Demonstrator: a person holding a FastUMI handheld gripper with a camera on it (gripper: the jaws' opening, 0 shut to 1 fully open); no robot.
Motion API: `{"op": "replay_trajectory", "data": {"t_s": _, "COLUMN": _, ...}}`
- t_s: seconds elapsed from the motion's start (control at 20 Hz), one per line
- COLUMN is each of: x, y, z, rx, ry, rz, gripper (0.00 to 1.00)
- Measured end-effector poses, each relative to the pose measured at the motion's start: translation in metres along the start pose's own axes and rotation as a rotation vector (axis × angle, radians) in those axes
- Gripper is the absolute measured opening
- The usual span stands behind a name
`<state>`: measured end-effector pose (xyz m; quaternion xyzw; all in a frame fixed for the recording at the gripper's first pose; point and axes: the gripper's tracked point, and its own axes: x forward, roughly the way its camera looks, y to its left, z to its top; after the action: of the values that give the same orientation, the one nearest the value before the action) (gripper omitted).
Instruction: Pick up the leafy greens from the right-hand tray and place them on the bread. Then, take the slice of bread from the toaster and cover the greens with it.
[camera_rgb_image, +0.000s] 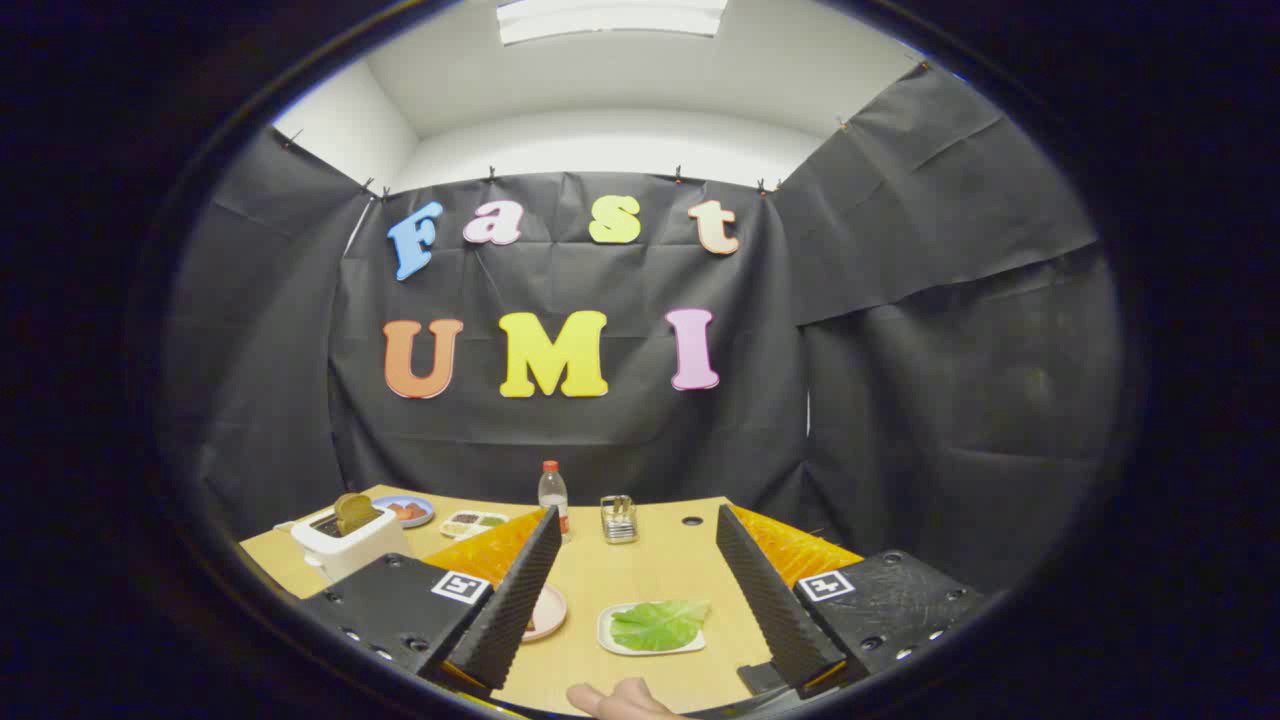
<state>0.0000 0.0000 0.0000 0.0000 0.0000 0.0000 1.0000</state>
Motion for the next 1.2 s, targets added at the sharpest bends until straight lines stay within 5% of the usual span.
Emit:
{"op": "replay_trajectory", "data": {"t_s": 0.65, "x": -0.028, "y": 0.036, "z": 0.024, "rx": 0.007, "ry": -0.02, "rz": 0.065, "gripper": 0.96}}
{"op": "replay_trajectory", "data": {"t_s": 1.2, "x": 0.017, "y": 0.012, "z": -0.008, "rx": -0.043, "ry": 0.05, "rz": 0.036, "gripper": 0.96}}
